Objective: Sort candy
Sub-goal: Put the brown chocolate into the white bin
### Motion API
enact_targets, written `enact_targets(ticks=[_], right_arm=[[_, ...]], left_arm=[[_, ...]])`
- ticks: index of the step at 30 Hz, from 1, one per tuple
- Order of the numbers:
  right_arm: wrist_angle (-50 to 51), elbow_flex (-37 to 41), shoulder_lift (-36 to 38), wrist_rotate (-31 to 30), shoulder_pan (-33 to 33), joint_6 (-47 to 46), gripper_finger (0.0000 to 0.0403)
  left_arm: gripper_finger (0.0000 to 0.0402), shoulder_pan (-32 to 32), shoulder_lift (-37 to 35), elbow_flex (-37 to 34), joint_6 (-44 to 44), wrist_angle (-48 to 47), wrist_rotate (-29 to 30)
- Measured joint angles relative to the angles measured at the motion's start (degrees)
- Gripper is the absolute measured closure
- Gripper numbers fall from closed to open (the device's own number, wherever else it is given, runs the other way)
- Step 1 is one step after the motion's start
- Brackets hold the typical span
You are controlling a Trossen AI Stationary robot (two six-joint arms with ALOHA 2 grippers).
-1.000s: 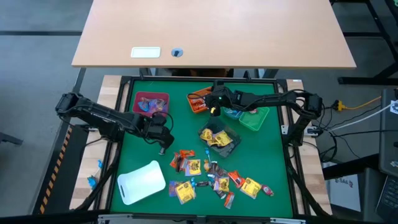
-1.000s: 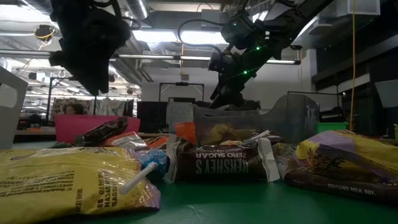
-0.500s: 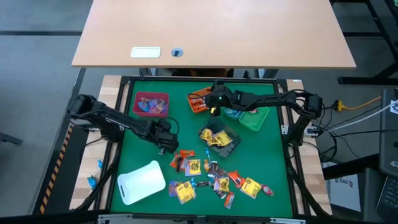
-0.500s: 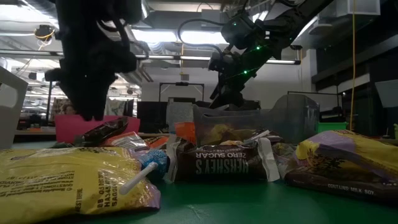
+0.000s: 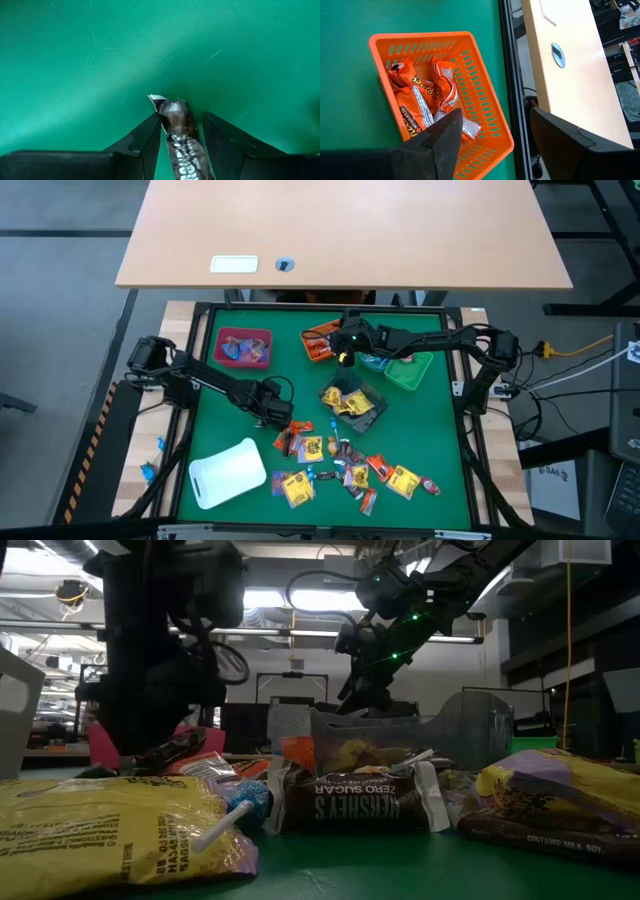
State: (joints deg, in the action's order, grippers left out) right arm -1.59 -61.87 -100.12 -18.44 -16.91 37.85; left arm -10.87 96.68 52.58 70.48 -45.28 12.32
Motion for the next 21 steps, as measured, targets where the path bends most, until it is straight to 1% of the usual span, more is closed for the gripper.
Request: enact_targets(ticks=[4,9,13,15,21], right_arm=[[0.01,0.00,0.00,0.00,0.00,0.00,0.0168],[0.01,0.00,0.00,-0.35,0.00,0.04,0.0168],[0.42,0.02,0.89,-4.21,0.07,0.12,0.0168],[1.72,0.02,2.30,-5.50,0.07,0.02,0.0168],[8.58,0.02,8.89,-5.55,0.50,-1.80,0.0168]], left_arm=[[0.0276,-0.02,0.40,0.02,-0.06,0.15,-0.01],[0.0318,0.00,0.29,0.02,-0.09,0.14,-0.74],[0.0346,0.00,0.25,0.07,-0.09,0.13,-1.47],[0.0355,0.00,0.25,0.09,-0.11,0.09,-1.64],[0.0367,-0.03,0.16,1.71,-1.96,-0.37,-1.78]])
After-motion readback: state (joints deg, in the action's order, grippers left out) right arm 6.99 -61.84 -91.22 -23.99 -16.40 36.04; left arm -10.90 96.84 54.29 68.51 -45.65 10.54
